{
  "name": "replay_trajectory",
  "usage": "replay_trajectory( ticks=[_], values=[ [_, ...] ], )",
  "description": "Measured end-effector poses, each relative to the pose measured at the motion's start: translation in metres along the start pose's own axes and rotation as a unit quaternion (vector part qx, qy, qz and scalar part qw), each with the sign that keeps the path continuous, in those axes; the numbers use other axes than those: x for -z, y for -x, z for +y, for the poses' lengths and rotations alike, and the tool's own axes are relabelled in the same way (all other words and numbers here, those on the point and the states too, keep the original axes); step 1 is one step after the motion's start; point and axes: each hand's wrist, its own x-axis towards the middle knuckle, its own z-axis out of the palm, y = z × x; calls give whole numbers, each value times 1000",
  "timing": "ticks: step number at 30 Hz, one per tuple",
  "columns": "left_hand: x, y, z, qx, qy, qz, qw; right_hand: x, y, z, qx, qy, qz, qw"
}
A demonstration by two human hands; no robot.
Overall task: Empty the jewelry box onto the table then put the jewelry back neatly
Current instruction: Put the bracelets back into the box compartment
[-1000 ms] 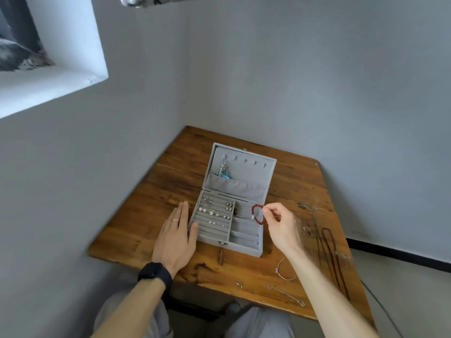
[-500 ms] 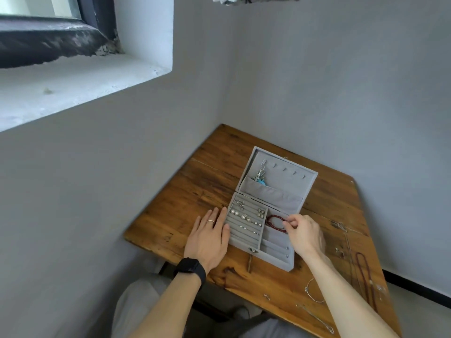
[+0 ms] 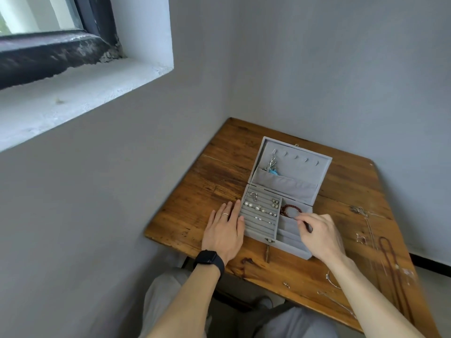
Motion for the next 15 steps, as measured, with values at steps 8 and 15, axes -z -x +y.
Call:
replay_trajectory(
  ticks=[8,15],
  values=[
    [1,0,-6,5,-14,-10,1000,26,36,13,-80,-209,21,974],
    [6,-4,-4,-18,-14,0,1000,60,102,43,-140,-207,108,962]
  ],
)
